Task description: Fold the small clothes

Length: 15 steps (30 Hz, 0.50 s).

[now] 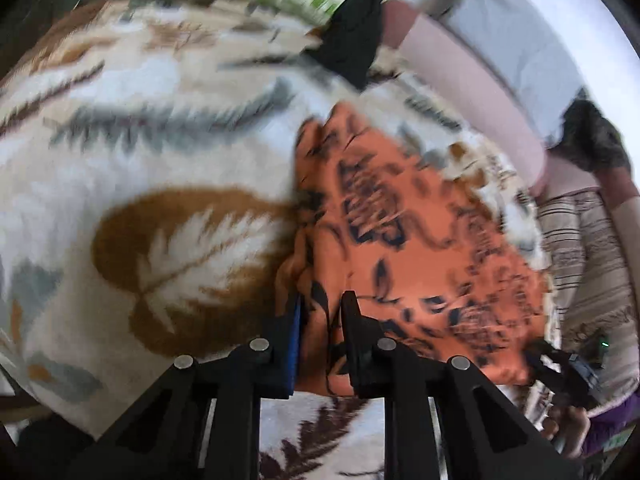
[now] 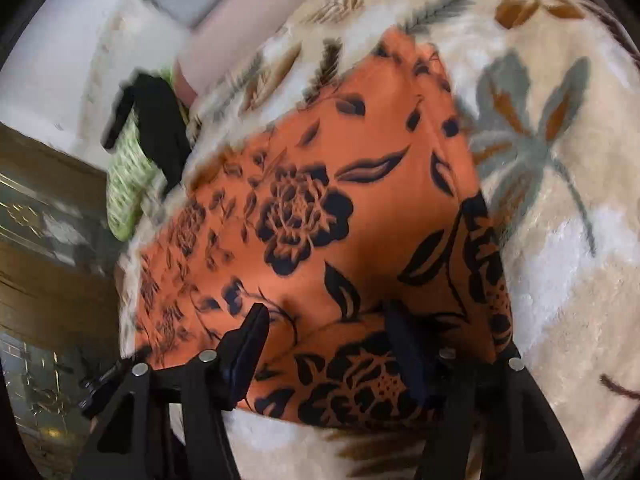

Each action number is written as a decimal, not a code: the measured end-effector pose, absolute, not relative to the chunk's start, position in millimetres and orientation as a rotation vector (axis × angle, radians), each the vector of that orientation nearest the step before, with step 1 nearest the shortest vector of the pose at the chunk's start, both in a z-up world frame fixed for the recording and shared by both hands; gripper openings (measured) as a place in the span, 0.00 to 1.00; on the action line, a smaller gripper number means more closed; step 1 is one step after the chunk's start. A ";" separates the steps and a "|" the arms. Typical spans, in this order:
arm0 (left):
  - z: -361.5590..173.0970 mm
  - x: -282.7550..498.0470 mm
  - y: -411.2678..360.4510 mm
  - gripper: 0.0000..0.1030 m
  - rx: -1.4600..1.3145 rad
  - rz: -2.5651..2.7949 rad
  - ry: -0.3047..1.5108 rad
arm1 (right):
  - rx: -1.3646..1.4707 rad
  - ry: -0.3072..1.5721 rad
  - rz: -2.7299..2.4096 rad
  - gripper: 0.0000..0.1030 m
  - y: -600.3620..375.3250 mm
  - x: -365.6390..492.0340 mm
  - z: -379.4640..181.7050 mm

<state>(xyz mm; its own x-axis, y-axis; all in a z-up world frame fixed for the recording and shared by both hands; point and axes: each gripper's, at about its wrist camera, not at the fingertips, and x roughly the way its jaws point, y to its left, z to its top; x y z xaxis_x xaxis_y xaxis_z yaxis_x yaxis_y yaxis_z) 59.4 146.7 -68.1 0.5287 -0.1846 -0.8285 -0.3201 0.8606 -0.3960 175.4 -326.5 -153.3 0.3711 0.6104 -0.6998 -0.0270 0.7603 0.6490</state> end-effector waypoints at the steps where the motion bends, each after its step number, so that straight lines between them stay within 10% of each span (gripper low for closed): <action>1: -61.5 62.1 148.7 0.36 -0.551 0.085 1.012 | 0.608 1.136 0.443 0.62 -326.6 175.3 -152.8; 3: -53.2 77.4 155.8 0.66 -0.542 0.091 0.983 | 0.627 1.138 0.448 0.62 -331.4 177.7 -157.4; 9: -84.0 183.3 172.8 0.66 -0.501 0.106 1.078 | 0.671 1.111 0.465 0.62 -334.2 173.7 -165.3; 12: -110.1 215.8 175.5 0.15 -0.496 0.088 1.151 | 0.676 1.103 0.479 0.62 -335.4 173.2 -167.1; 15: -93.9 205.2 174.6 0.14 -0.496 0.055 1.014 | 0.686 1.099 0.493 0.62 -336.9 172.6 -167.4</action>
